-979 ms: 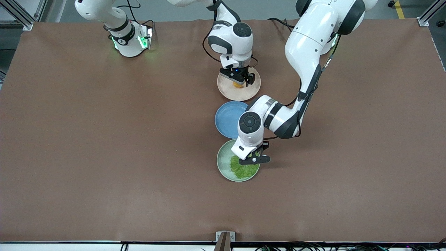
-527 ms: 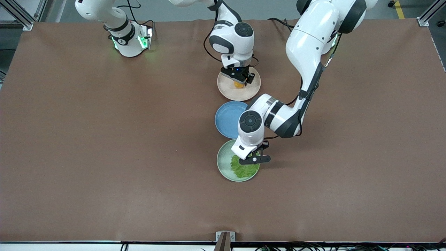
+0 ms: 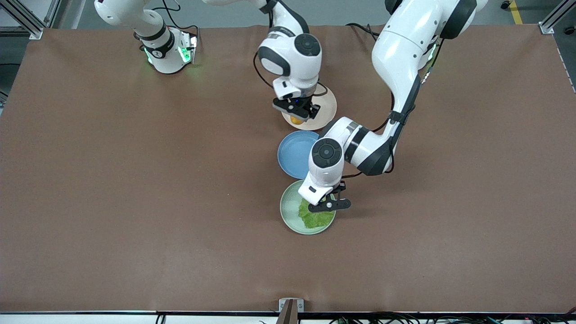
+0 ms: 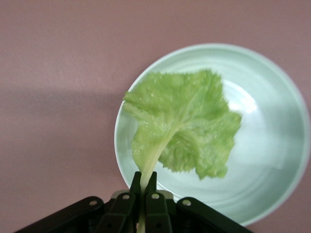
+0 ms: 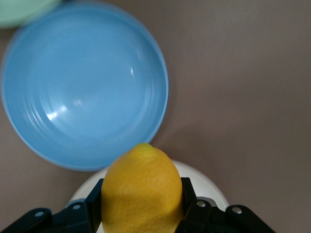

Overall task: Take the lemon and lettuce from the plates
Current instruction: 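Lift the lettuce with the left gripper while the right gripper lifts the lemon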

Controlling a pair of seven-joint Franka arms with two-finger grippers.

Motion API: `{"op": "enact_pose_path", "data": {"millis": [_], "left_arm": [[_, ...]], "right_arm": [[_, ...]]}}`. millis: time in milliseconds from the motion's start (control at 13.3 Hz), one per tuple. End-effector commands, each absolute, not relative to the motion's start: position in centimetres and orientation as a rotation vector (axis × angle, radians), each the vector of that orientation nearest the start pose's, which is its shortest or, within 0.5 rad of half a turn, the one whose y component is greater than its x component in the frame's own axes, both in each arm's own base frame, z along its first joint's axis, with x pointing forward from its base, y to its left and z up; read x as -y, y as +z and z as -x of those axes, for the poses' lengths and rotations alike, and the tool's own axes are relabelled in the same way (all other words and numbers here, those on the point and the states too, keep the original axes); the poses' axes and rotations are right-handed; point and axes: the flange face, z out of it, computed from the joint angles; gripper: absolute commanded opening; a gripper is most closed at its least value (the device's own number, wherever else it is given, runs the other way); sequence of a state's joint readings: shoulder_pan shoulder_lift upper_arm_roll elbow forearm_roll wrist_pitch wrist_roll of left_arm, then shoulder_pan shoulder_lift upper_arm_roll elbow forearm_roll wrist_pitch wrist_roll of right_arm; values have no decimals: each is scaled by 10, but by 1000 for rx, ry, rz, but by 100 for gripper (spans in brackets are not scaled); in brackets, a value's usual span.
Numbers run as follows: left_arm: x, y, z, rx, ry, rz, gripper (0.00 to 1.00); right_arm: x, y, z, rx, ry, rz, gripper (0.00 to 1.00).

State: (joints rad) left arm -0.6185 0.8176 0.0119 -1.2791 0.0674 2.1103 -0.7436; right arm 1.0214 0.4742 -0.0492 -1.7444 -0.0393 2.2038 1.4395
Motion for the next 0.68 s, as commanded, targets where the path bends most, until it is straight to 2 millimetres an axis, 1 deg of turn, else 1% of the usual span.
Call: {"op": "enact_pose_path", "data": {"millis": [0, 75, 151, 226, 301, 377, 452, 527, 603], "left_arm": [[408, 330, -621, 222, -65, 3140, 3], [395, 351, -625, 245, -60, 3145, 3], [384, 371, -624, 259, -52, 3145, 3], [366, 387, -623, 286, -46, 3141, 3], [345, 397, -619, 316, -33, 3136, 3], [324, 404, -612, 333, -14, 3131, 3], [296, 406, -606, 351, 23, 3125, 3], [276, 404, -597, 338, 43, 3121, 3], [250, 402, -590, 373, 53, 3126, 4]], "right_arm": [[-479, 335, -419, -551, -47, 3125, 2], [-453, 333, -442, -507, -39, 3136, 2], [-424, 331, -469, -469, -31, 3146, 2], [-394, 330, -492, -421, -18, 3154, 2], [-354, 323, -516, -341, 7, 3172, 2], [-313, 320, -538, -266, 27, 3180, 2], [-276, 318, -555, -180, 55, 3174, 2], [-235, 315, -571, -108, 91, 3151, 2], [-192, 312, -584, -47, 119, 3121, 2]]}}
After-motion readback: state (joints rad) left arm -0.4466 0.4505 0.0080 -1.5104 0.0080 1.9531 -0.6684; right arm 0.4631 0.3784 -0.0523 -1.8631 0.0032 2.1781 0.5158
